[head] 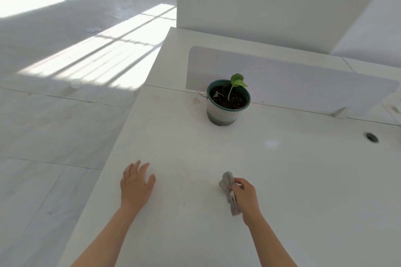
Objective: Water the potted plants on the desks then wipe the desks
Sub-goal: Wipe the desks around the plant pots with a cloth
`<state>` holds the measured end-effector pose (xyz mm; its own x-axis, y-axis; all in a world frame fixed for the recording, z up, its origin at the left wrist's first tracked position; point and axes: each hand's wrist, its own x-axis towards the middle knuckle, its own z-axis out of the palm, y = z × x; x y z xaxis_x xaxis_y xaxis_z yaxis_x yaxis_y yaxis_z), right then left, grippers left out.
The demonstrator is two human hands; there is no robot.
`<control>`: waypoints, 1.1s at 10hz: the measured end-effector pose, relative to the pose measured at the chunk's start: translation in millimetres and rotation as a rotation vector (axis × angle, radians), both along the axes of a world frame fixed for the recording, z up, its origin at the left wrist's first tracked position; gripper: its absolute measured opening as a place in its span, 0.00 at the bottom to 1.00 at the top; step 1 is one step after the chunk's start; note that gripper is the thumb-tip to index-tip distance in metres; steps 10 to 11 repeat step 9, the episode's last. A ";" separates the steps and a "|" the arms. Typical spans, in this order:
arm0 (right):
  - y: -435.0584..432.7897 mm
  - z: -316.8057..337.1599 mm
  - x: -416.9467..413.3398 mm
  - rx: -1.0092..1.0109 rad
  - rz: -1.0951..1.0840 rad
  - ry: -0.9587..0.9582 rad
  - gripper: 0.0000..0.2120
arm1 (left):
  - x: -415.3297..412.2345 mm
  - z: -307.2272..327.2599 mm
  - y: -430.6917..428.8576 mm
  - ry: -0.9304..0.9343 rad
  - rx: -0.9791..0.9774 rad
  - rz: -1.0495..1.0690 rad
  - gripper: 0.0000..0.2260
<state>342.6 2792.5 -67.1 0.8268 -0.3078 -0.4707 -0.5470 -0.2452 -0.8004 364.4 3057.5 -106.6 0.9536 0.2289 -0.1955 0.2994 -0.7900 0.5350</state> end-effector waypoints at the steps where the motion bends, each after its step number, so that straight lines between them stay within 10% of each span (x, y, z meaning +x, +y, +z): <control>1: 17.2 8.9 -6.8 0.125 -0.047 -0.011 0.09 | -44.4 -12.4 18.1 -0.015 0.065 0.048 0.31; 2: 54.8 12.7 -3.2 0.135 0.047 -0.067 0.03 | -79.5 -25.3 35.7 -0.029 0.155 0.103 0.29; 5: 188.3 -21.9 24.6 -0.784 0.782 -0.486 0.08 | -119.0 -40.8 62.4 -0.007 0.309 0.050 0.22; 7: 188.8 -21.5 17.8 -0.772 1.150 -0.253 0.19 | -124.7 -44.2 61.3 -0.113 0.249 0.079 0.20; 9: 135.1 128.0 40.8 -0.201 0.718 -0.433 0.12 | -126.1 -58.4 67.1 -0.302 0.169 0.043 0.24; 11: 135.1 128.0 40.8 -0.201 0.718 -0.433 0.12 | -126.1 -58.4 67.1 -0.302 0.169 0.043 0.24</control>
